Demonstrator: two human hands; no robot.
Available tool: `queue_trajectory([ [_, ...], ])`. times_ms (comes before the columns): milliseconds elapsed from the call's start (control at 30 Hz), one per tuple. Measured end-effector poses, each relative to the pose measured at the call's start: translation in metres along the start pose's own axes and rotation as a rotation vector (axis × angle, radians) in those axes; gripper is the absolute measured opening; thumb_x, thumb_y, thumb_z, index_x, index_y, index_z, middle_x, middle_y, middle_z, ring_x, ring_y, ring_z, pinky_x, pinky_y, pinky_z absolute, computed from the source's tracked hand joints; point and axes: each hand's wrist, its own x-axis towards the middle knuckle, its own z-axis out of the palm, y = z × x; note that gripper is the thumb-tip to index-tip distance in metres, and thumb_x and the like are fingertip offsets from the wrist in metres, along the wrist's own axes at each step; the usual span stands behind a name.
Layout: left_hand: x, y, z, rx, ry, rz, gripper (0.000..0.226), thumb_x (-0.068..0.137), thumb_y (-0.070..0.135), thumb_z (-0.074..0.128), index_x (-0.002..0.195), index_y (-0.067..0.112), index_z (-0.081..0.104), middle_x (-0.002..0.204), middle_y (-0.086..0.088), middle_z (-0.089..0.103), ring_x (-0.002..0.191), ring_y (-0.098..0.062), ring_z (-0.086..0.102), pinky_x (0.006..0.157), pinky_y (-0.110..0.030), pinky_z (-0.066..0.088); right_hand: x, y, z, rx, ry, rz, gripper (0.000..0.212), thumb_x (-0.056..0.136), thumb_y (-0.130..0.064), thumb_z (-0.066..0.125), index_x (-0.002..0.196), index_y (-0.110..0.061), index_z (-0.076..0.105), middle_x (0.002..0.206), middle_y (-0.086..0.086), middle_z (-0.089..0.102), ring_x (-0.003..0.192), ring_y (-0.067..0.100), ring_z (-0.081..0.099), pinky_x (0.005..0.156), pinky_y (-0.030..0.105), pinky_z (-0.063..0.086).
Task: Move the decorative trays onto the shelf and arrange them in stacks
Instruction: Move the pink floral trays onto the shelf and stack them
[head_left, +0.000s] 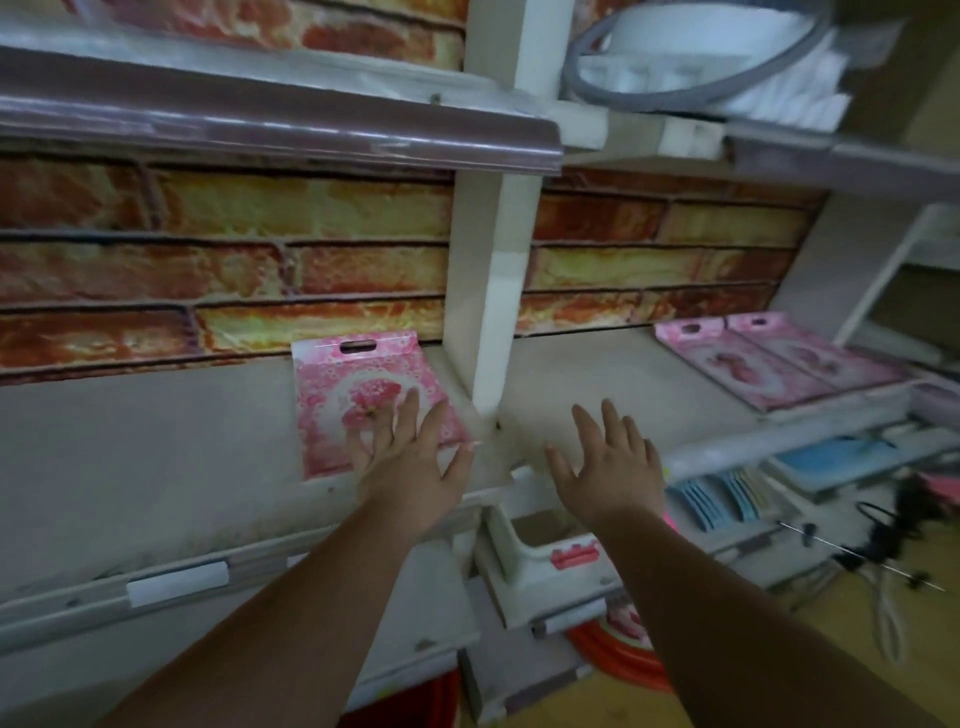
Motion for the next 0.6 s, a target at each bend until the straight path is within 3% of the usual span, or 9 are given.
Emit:
queue_trajectory([
  [300,0.006,0.166,0.025,0.018,-0.008,0.239,0.078,0.101,0.078,0.023,0.169,0.048,-0.002,0.179,0.014,-0.016,0.164,-0.021,-0.022,0.124,-0.061,-0.021,-0.012,0.153,-0.051,-0.152,0.066,0.083,0.076,0.102,-0.075,0.011,0.170,-0.042,-0.001,0.180,0.002,-0.008,0.166,0.031,-0.007,0.132,0.055,0.000],
  [500,0.010,0.286,0.072,0.044,-0.059,0.359,0.091,0.091,0.089,0.027,0.169,0.049,0.003,0.181,0.011,-0.012,0.166,-0.022,-0.016,0.126,-0.062,-0.016,-0.005,0.279,-0.077,-0.223,0.044,0.137,0.076,0.104,-0.073,0.013,0.171,-0.039,-0.001,0.180,0.003,-0.009,0.165,0.033,-0.010,0.132,0.057,-0.002],
  [600,0.020,0.346,0.100,0.024,-0.094,0.425,0.091,0.092,0.085,0.038,0.169,0.048,0.007,0.181,0.011,-0.008,0.166,-0.021,-0.010,0.128,-0.059,-0.007,-0.001,0.346,-0.086,-0.261,0.039,0.165,0.076,0.104,-0.069,0.022,0.170,-0.038,0.000,0.180,0.004,-0.012,0.165,0.035,-0.009,0.131,0.058,-0.001],
])
